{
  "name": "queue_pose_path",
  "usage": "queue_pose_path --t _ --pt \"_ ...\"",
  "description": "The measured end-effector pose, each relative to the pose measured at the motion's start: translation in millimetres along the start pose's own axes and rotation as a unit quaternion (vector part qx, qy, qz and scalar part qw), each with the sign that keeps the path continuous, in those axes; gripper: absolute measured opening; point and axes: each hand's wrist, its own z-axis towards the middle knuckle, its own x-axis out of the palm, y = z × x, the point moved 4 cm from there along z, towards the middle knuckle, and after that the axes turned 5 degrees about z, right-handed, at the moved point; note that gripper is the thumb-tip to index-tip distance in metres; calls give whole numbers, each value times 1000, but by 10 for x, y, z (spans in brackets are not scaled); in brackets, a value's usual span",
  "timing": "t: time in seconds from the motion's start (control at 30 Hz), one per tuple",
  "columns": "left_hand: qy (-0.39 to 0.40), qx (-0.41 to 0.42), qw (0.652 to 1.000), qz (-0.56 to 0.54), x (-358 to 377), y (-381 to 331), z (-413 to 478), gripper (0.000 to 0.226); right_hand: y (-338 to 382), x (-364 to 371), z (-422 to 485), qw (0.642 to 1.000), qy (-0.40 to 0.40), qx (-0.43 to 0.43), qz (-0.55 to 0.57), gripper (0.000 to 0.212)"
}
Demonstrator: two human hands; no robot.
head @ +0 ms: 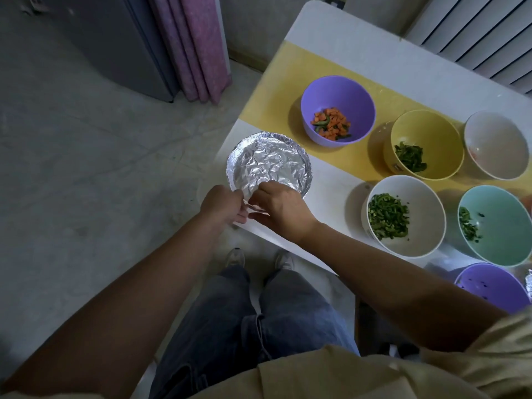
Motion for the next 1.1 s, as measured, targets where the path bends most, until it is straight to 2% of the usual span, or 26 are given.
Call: queue_pose_path --t 0.07,0.23,0.33,0.4,0.6,0.67,0.8,0.93,1.0,1.07,1.1 --pt "-9 0 1000 -2 -55 -7 23 28 -52 -31 -57 1000 13 7 -8 24" --pt "-9 -38 997 -64 -42 34 -32 31 -60 -15 -115 1000 12 -6 -15 5" --pt "10 -39 995 -88 90 73 -77 21 -20 19 -87 1000 1 -11 -10 10" --pt "6 -30 994 -106 120 64 -80 23 -6 34 -81 1000 -4 -8 -11 12" --pt "37 -51 991 -114 126 43 -92 22 -12 47 -55 1000 -18 1 -5 10" --pt "18 -36 993 -114 140 53 -67 22 -1 58 -10 1000 -15 3 9 7" --pt "-2 -15 997 -78 93 31 -30 27 -23 27 28 999 23 -31 25 8" --pt "31 -21 998 -55 34 -25 -31 25 -62 -49 -39 996 58 -40 46 12" --pt "58 -34 997 -46 2 -9 -46 23 -92 -159 -67 997 13 -7 70 19" --pt "71 -47 996 -37 -38 28 -33 24 -206 -332 -112 987 -99 73 101 17" --pt "63 -57 996 -34 -71 48 -24 26 -303 -430 -157 970 -170 128 118 14"
